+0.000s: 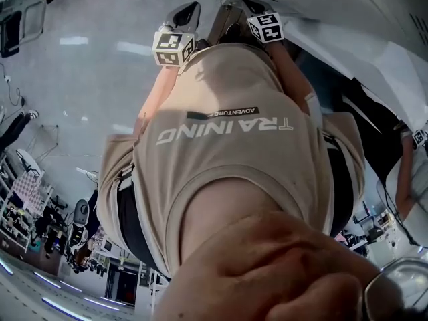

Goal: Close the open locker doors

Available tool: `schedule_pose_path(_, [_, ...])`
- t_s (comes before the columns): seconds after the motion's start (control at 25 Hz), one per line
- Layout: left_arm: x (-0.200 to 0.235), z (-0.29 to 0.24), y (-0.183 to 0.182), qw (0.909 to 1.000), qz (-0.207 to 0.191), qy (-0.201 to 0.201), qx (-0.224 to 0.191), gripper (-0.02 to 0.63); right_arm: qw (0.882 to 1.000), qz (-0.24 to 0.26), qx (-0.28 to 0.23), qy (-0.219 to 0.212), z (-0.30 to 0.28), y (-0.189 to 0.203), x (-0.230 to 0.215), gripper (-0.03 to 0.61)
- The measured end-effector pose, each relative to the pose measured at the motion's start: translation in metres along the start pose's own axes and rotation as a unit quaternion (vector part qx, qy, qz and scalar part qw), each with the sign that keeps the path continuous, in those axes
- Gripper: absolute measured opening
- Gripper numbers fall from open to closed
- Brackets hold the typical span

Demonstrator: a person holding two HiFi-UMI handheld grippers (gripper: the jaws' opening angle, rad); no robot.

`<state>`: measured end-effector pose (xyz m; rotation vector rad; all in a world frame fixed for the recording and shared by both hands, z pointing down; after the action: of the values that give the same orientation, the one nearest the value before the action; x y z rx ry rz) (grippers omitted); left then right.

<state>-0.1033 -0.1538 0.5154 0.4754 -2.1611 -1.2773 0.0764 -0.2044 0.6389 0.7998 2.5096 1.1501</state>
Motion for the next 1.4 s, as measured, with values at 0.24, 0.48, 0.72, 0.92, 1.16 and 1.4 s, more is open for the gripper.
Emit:
schedule_pose_path(0.24, [0.008,0.0,-0.004,0.9995,0.01,-0.028,-0.007,-0.005,1.0,0.01,0.011,-0.006,-0.005,0.0,-0.011,0.015])
schedule_pose_path(0.48, [0.014,-0.011,-0.012,0.9992,0.015,-0.036,-0.012,-0.005,1.0,0.017,0.015,-0.007,-0.012,-0.004,-0.02,0.014])
schedule_pose_path(0.72, [0.013,-0.015,-0.019,0.9996,0.005,-0.021,-0.017,-0.005,0.999,0.028,0.025,-0.009,-0.021,-0.007,-0.018,0.014])
schedule_pose_path(0.92, [0.011,-0.002,-0.02,0.9998,0.001,-0.014,-0.016,-0.005,0.999,0.02,0.026,0.01,-0.016,-0.015,-0.016,0.014])
schedule_pose_path(1.16, [0.007,0.015,-0.008,0.9999,0.002,0.008,-0.014,-0.005,0.998,-0.014,-0.013,0.051,0.003,-0.031,-0.017,0.014])
schedule_pose_path(1.4, [0.003,0.039,0.008,0.9992,-0.001,0.039,-0.01,-0.005,0.993,-0.068,-0.036,0.093,0.038,-0.023,-0.002,0.014])
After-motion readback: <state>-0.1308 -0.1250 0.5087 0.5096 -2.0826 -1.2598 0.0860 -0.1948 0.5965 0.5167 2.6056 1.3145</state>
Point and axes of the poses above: the fingertips, and each gripper's own axes: z backward along the fingers, x to its left, y out of its underside, the point moved 4 cm from there along z, backward along the fingers, and after that the axes turned 11 degrees about y, right-handed, at the moved point
